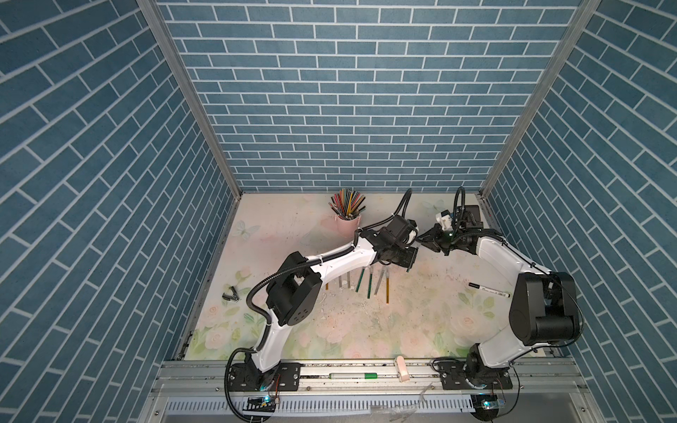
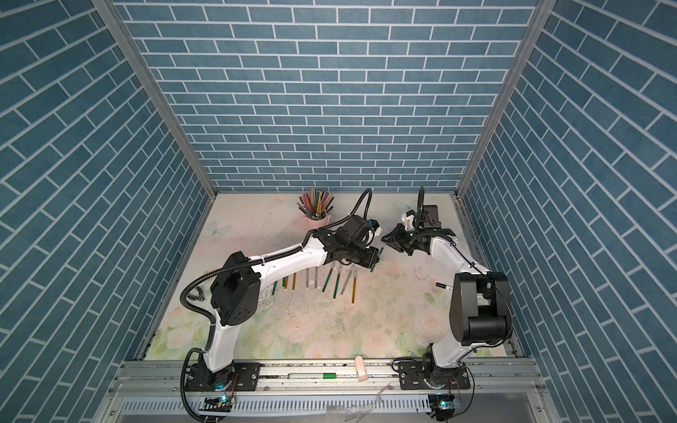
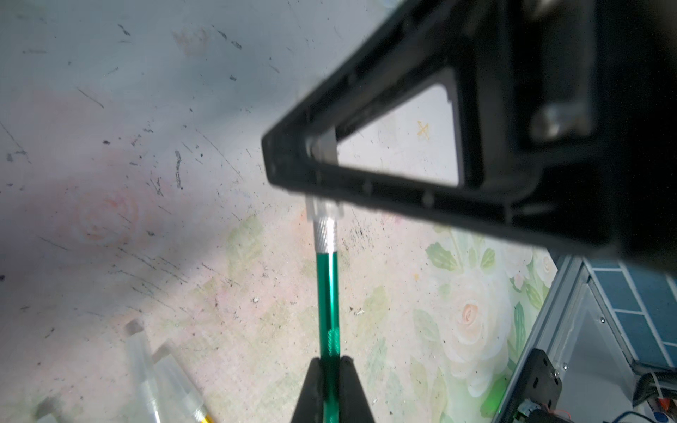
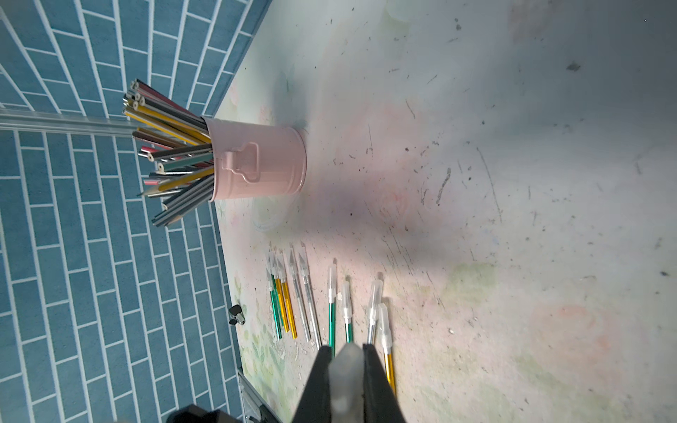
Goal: Remove protective caps from carving knives
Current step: Remove the protective sleeve from the carving knife, then place the protective sleeve at the center of the board.
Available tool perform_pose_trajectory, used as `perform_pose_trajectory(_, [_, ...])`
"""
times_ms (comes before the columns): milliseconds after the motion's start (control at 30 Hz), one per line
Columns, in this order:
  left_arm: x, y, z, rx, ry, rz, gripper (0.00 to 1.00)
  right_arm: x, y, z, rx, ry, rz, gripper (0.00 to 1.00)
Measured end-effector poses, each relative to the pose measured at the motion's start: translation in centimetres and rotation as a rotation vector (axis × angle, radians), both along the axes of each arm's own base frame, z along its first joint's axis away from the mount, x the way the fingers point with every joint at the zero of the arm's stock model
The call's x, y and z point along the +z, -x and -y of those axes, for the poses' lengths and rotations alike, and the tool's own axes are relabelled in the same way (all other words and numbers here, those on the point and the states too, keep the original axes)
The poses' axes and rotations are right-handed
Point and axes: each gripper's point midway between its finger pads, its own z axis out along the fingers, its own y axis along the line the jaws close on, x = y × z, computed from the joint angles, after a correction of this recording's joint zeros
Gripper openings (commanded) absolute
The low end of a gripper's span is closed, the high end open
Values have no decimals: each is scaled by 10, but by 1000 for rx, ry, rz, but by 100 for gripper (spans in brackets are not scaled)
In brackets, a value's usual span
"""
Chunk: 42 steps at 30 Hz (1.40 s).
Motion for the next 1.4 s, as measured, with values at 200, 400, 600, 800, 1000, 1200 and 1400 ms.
perform_pose_trajectory(200, [-27,47,-8,-88,-85,-122,0,39,-39,19,-67,22,177,0])
perform_pose_trajectory(400, [-28,50,-10,-96,-93,-136,0,39,-41,23,-73,45,192,0])
perform_pose_trajectory(600, [-29,48,-11,-87,-97,-128,0,21,-31,37,-67,113,135,0])
perform_pose_trajectory(800, [-29,42,-13,-69,-103,-114,0,-14,-4,59,-51,277,2,0])
perform_pose_trajectory(1000, [-27,29,-16,-38,-89,-108,0,-51,18,70,-9,383,-137,0])
perform_pose_trajectory(1200, [-27,22,-20,-18,-83,-109,0,-74,31,70,30,441,-217,3])
perform_pose_trajectory(1400, [-25,18,-19,-11,-71,-106,0,-84,34,71,49,467,-239,20])
